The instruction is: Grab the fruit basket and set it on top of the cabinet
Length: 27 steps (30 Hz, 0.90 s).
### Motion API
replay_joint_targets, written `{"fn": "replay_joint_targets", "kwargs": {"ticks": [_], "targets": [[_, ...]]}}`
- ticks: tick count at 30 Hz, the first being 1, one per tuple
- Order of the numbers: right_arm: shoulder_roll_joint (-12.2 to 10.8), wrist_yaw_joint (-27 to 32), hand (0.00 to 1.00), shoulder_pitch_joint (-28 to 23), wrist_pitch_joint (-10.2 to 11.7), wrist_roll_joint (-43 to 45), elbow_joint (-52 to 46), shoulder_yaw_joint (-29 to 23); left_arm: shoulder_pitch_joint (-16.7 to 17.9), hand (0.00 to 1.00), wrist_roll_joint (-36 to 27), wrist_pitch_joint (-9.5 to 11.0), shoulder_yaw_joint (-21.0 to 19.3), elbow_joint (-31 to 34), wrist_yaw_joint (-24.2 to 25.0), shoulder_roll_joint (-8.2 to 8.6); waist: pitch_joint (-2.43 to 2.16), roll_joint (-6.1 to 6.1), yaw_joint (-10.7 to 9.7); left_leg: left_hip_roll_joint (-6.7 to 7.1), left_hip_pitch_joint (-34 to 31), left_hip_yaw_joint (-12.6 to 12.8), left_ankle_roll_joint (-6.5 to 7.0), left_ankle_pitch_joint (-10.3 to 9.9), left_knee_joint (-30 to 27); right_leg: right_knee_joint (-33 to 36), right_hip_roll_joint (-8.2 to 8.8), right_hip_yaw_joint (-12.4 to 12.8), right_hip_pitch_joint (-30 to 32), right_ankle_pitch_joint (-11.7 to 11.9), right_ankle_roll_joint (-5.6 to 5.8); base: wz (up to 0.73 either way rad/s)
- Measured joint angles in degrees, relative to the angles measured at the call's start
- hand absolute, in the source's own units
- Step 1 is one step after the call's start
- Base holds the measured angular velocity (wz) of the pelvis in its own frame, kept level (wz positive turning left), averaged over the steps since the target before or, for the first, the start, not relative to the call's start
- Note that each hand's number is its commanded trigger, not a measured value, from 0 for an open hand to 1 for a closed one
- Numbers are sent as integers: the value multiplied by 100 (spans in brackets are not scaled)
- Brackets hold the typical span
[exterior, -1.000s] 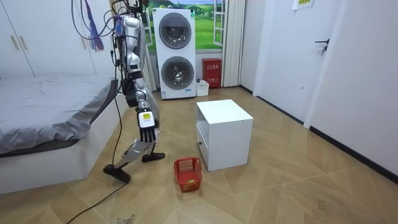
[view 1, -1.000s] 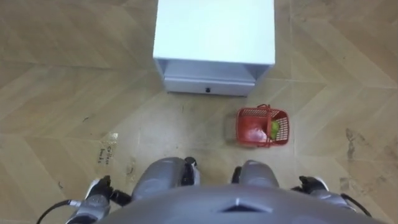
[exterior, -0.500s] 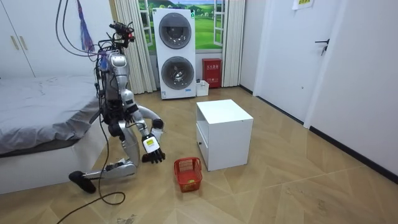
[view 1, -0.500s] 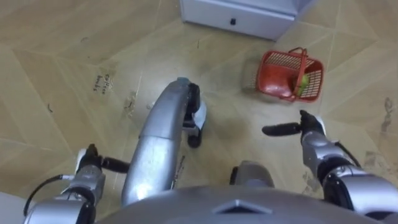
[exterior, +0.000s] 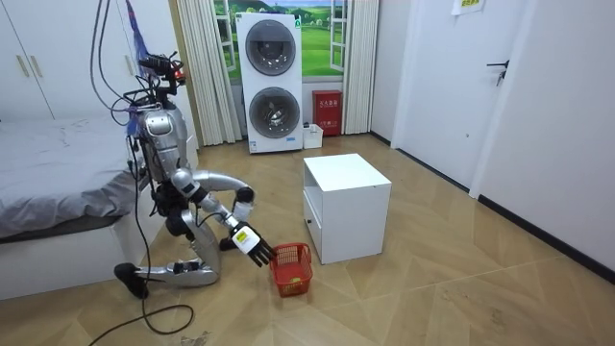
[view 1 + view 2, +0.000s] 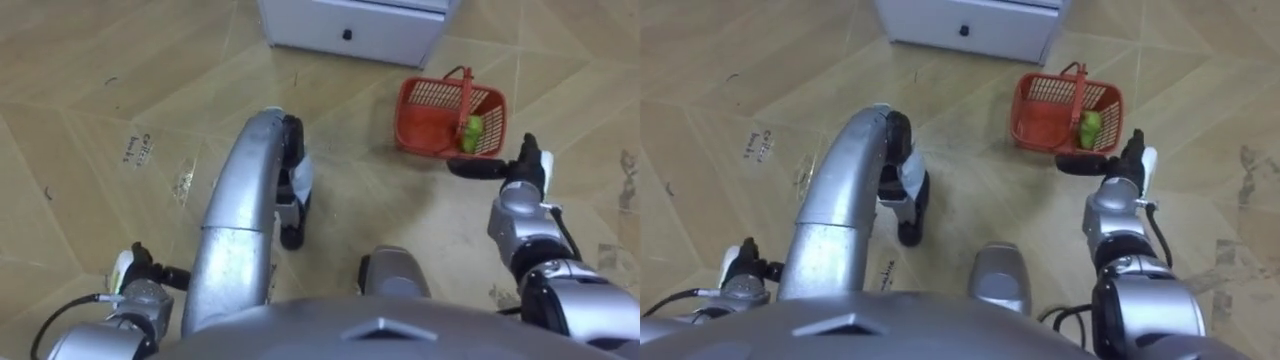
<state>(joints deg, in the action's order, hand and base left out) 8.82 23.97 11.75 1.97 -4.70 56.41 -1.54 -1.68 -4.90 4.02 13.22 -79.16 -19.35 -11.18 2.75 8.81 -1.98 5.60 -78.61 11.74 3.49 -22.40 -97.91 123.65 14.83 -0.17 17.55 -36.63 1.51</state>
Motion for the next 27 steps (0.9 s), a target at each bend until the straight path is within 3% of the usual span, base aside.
{"fn": "replay_joint_targets", "kwargs": {"ticks": [4, 11, 17, 21, 27], "targets": [[62, 173, 0, 6, 66, 271, -553, 236, 221, 0, 4, -80, 14, 174, 197, -3, -40, 104, -81, -5, 39, -7, -101, 47, 123, -5, -1, 12, 61, -14, 14, -1], [152, 168, 0, 184, 124, 266, -614, 477, 362, 0, -1, -99, 344, 360, 383, -12, -51, 109, -33, 11, 51, -16, -122, 32, 117, -15, 3, -2, 61, -11, 20, 0], [295, 163, 0, 347, 130, 55, -608, 474, 261, 0, -91, -32, 608, 359, 394, -71, 0, 42, 101, 12, 22, -4, -61, -3, 110, 0, 14, 2, 90, 1, 43, 0], [469, 115, 0, 485, 231, -7, -511, 476, 249, 0, -119, 14, 618, 390, 417, -84, 48, -38, 191, 5, -30, 18, -94, 15, 129, -1, 29, 16, 168, 0, 43, 0], [724, -88, 0, 556, 231, -228, -114, 710, 331, 0, -123, 5, 902, 396, 637, -97, 46, -74, 336, 2, -122, 93, -107, 24, 156, -1, 107, 91, 317, -5, 48, 0]]}}
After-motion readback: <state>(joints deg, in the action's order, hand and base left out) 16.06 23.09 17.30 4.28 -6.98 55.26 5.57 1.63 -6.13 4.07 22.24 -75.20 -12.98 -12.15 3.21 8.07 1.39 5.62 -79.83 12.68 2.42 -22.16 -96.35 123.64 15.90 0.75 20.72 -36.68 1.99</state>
